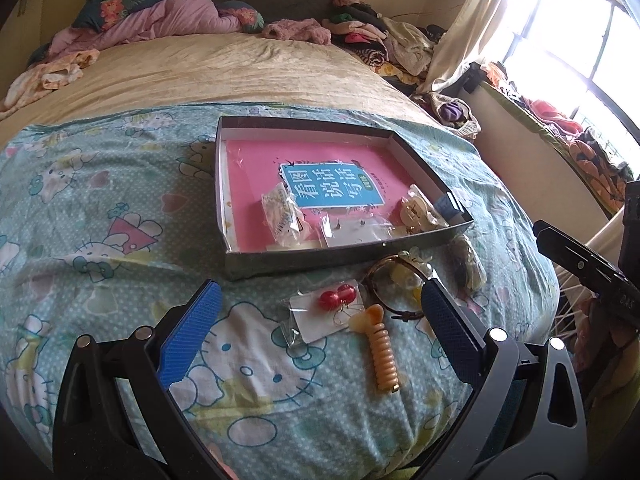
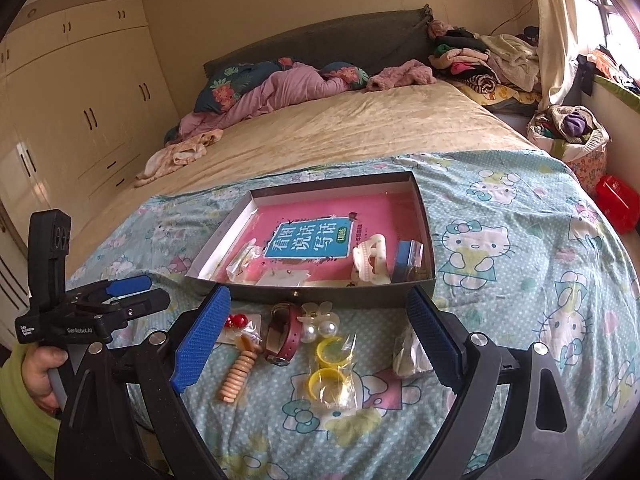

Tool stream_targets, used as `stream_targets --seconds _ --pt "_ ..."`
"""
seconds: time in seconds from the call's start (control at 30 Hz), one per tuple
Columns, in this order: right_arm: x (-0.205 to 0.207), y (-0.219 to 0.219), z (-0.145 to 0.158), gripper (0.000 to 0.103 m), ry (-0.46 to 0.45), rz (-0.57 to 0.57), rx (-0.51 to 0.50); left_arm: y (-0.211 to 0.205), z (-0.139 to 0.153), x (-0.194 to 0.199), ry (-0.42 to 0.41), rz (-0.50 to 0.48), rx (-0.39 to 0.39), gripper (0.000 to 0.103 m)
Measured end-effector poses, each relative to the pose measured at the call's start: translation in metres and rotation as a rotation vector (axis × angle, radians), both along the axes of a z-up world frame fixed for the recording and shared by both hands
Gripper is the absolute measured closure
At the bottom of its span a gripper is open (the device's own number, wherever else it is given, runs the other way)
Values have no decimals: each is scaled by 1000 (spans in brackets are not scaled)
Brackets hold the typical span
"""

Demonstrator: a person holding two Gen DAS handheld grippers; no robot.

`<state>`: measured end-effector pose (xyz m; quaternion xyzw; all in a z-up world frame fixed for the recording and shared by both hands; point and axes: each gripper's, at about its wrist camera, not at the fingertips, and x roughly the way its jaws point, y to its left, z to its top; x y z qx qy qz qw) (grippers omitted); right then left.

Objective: Organize jewelry
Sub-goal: 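Move the right gripper toward the red watch strap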

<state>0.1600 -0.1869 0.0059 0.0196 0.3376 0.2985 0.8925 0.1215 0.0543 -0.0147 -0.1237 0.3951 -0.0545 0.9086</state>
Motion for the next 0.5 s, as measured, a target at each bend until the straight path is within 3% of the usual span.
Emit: stream_targets --seconds 0.07,0.4,0.5 --pt "1 3 -4 17 15 9 -5 -2 -4 -2 9 -14 -4 10" --pt "6 22 -32 51 132 93 -10 -14 -25 -11 63 -87 -27 10" --pt "9 28 -43 59 174 116 -3 -21 -33 -14 85 -118 -34 23"
